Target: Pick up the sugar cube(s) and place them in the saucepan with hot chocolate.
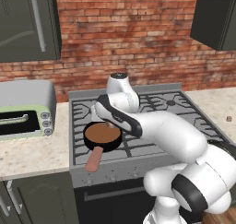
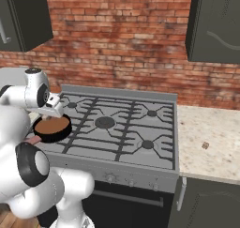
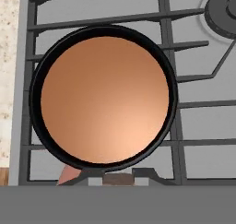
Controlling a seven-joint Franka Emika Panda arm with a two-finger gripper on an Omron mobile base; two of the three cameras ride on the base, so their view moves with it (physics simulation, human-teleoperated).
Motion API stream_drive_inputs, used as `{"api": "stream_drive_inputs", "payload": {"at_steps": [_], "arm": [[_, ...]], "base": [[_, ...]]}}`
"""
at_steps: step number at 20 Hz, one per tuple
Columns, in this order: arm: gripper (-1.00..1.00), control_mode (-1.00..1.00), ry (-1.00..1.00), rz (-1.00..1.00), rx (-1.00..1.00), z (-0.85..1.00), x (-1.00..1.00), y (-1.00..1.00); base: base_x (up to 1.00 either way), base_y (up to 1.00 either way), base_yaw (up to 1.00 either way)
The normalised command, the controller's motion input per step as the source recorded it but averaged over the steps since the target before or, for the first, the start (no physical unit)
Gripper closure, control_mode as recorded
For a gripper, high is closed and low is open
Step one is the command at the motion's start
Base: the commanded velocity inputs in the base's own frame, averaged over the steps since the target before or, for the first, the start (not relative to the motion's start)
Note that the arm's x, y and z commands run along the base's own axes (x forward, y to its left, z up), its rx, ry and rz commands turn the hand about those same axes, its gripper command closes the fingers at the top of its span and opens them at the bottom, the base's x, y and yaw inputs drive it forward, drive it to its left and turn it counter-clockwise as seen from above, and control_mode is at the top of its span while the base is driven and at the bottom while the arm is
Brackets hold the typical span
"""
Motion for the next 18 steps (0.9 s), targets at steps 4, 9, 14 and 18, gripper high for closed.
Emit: {"api": "stream_drive_inputs", "payload": {"at_steps": [4, 9, 14, 18], "arm": [[1.0, -1.0, 0.0, 0.0, 0.0, -0.02, 0.11, 0.0], [1.0, -1.0, 0.0, 0.0, 0.0, -0.09, 0.11, 0.0], [1.0, -1.0, 0.0, 0.0, 0.0, -0.06, 0.04, 0.0], [1.0, -1.0, 0.0, 0.0, 0.0, -0.03, 0.0, 0.0]], "base": [[0.0, 0.0, 0.0], [0.0, 0.0, 0.0], [0.0, 0.0, 0.0], [0.0, 0.0, 0.0]]}}
